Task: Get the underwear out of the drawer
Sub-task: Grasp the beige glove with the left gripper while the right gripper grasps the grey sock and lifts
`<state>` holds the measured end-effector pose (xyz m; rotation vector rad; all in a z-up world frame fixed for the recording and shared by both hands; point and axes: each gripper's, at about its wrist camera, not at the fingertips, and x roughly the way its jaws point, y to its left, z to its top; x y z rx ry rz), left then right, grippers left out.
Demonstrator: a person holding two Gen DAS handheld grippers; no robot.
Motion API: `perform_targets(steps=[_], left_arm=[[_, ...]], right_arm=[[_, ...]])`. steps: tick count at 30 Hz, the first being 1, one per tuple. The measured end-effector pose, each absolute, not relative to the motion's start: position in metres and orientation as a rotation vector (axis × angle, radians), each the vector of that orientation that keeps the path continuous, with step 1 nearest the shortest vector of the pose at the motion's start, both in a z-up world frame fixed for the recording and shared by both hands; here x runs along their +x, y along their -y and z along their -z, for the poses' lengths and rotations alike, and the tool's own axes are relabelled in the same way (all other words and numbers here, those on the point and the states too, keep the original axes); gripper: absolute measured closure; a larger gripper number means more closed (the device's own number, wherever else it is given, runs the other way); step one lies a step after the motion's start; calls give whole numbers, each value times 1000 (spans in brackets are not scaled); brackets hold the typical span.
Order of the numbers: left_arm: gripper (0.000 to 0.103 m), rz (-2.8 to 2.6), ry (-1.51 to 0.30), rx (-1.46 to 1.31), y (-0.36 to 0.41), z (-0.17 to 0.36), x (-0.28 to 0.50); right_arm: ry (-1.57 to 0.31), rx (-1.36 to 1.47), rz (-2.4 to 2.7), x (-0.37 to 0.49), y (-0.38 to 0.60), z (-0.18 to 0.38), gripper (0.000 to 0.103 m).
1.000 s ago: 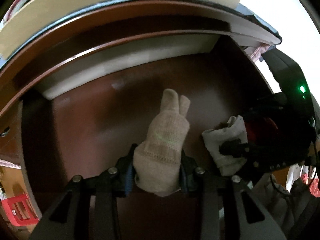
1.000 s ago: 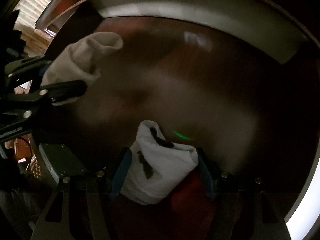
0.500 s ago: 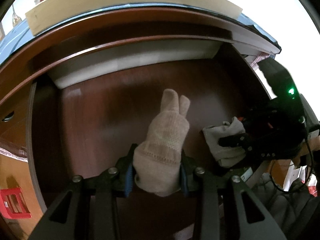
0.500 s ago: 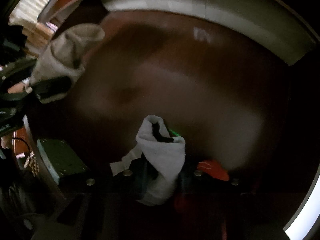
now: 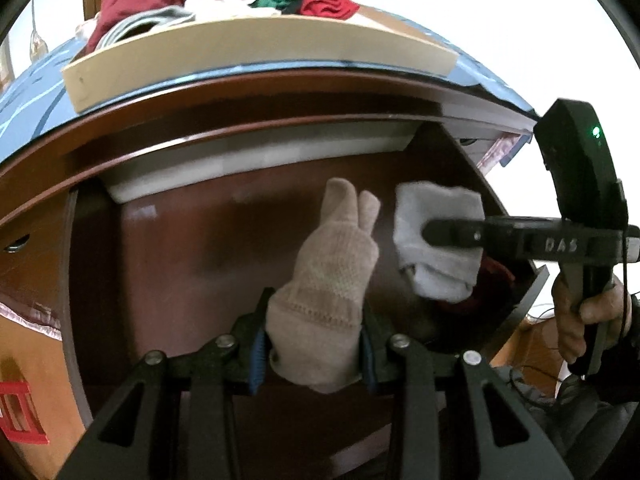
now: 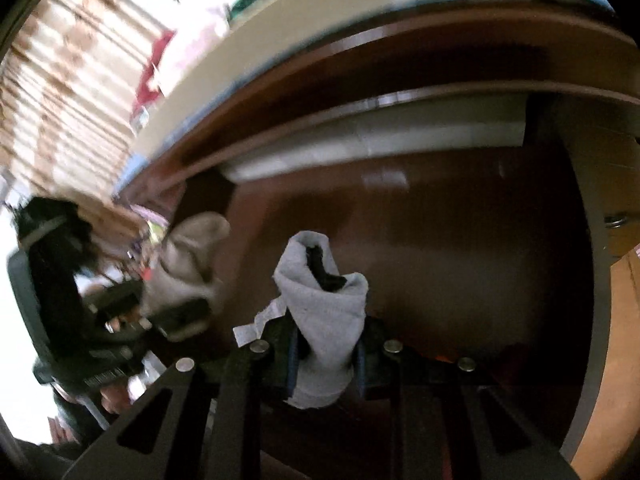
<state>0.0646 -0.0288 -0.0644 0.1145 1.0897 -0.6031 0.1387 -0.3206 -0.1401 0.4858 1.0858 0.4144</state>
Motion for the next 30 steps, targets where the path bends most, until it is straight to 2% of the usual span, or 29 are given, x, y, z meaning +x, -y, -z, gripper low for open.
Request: perform_targets(steps=[30], left_arm=[[68,586,-918,98,42,11,48]], right_arm=[[-786,444,-378,105,313,60,79]])
